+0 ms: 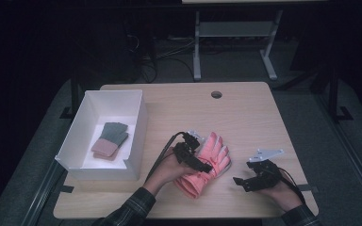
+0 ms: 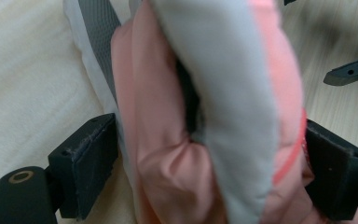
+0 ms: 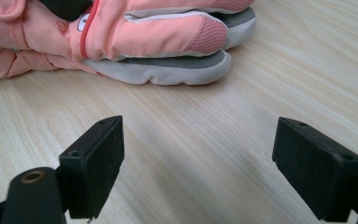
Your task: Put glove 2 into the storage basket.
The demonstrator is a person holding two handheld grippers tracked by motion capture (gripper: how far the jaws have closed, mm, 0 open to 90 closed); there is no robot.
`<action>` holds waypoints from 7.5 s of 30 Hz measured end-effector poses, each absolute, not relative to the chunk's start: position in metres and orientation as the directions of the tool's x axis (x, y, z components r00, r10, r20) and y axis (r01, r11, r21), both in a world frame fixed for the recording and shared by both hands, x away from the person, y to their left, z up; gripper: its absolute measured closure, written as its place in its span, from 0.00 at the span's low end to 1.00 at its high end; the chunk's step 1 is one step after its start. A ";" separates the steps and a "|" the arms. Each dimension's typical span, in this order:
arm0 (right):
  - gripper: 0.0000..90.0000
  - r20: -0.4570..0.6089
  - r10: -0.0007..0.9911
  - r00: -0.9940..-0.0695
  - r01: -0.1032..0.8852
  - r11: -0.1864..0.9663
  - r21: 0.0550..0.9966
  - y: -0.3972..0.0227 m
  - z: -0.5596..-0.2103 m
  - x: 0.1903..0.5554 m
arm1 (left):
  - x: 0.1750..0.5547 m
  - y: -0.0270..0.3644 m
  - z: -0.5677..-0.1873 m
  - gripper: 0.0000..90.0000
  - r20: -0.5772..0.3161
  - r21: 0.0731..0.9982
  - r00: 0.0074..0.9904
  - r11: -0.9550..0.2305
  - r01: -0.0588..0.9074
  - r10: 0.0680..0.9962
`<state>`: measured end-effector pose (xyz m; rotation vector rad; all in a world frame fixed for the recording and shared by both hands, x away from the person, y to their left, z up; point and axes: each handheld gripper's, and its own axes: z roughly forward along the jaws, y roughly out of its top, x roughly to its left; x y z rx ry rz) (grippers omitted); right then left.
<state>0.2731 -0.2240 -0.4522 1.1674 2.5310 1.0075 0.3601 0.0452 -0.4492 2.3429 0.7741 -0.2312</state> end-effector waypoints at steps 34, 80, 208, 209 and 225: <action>0.15 0.127 0.745 -0.655 0.601 0.412 0.684 -0.230 -0.460 0.276 | 0.363 0.053 -0.438 0.69 -0.481 0.494 0.773 -0.600 0.629 0.414; 0.15 0.065 0.740 -0.669 0.545 0.429 0.720 -0.221 -0.467 0.276 | 0.368 0.151 -0.287 0.68 -0.370 0.617 0.751 -0.460 0.639 0.547; 0.15 0.065 0.734 -0.676 0.559 0.453 0.694 -0.223 -0.470 0.279 | 0.392 0.304 -0.288 0.16 -0.192 0.685 0.568 -0.305 0.661 0.800; 0.15 0.062 0.733 -0.677 0.556 0.455 0.696 -0.223 -0.470 0.279 | 0.391 0.300 -0.286 0.16 -0.188 0.690 0.579 -0.312 0.652 0.793; 0.15 0.051 0.734 -0.678 0.549 0.458 0.699 -0.222 -0.469 0.279 | 0.379 0.236 -0.273 0.16 -0.145 0.730 0.703 -0.404 0.551 0.696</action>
